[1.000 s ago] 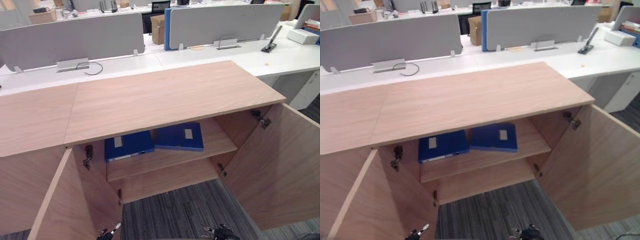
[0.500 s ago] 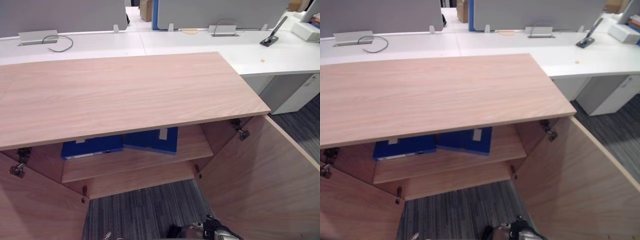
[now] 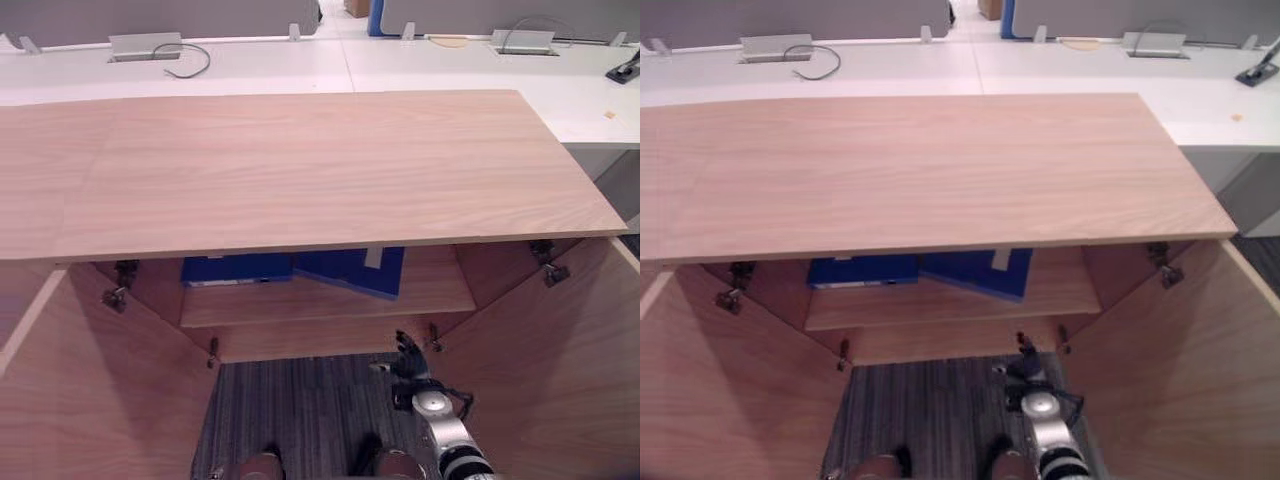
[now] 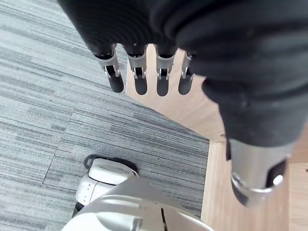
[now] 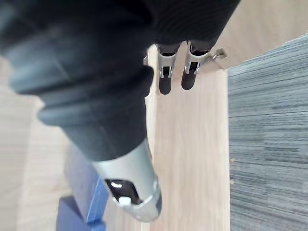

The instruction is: Walk over to the cabinet, pick up the folder, carry it to the office cabinet, place the folder inside the office cabinet, then close the office cabinet door

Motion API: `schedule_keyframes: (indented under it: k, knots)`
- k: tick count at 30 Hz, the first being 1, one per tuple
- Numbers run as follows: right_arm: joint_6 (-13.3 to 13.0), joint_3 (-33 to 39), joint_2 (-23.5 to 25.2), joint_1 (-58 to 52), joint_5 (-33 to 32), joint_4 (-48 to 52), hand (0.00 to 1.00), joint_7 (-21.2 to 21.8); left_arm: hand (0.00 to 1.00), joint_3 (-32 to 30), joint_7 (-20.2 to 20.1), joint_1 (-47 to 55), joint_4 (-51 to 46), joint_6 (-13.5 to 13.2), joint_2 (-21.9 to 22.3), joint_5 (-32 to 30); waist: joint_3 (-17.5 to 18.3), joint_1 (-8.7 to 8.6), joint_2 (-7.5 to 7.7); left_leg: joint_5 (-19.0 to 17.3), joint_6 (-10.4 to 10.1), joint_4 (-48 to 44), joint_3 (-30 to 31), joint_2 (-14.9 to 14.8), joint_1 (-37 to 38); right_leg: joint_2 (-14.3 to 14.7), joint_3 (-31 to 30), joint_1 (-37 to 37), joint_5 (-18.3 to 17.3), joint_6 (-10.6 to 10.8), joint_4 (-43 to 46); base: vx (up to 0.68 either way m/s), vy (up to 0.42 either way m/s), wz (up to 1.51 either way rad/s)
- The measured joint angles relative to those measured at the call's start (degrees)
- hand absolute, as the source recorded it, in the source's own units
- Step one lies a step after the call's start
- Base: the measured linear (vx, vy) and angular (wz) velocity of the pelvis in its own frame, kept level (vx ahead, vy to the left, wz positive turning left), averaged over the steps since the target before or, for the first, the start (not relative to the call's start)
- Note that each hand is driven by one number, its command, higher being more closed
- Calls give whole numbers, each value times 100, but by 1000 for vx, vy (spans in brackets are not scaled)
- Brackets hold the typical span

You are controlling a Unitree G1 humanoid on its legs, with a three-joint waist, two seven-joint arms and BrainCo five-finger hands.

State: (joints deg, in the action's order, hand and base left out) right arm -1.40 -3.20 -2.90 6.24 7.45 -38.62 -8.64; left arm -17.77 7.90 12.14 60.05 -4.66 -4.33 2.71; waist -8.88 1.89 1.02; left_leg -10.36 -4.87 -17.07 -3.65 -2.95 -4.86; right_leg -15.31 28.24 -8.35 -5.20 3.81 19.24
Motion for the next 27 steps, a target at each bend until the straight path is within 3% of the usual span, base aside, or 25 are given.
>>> schedule_keyframes:
  k: [5,10,15,27]
  knots:
    - [-58,-496,-39,488,421,57,0,-32,0,-16,29,14,-151,-46,34,-217,-157,158,-61,50,95,-56,153,198,-10,-229,105,78,41,46,103,-63,75,19]
    - [-55,-591,-137,1373,508,-73,0,-121,0,-30,47,-3,-261,-65,197,-215,-669,199,-252,-95,302,-641,250,351,-403,-529,87,-197,-66,61,640,-157,51,14]
    - [-19,-834,-138,2192,496,-98,0,-294,0,-112,71,-10,-606,-93,443,-160,-1160,233,-455,-464,374,-1850,160,426,-1340,-958,-160,-1088,-417,6,1774,-202,46,6]
    - [40,-1009,-121,3299,592,-416,0,-330,0,-174,175,-290,-1037,-150,544,126,-1383,372,-597,-1079,437,-3723,109,446,-2944,-1470,-675,-2726,-996,-147,3562,-114,10,1]
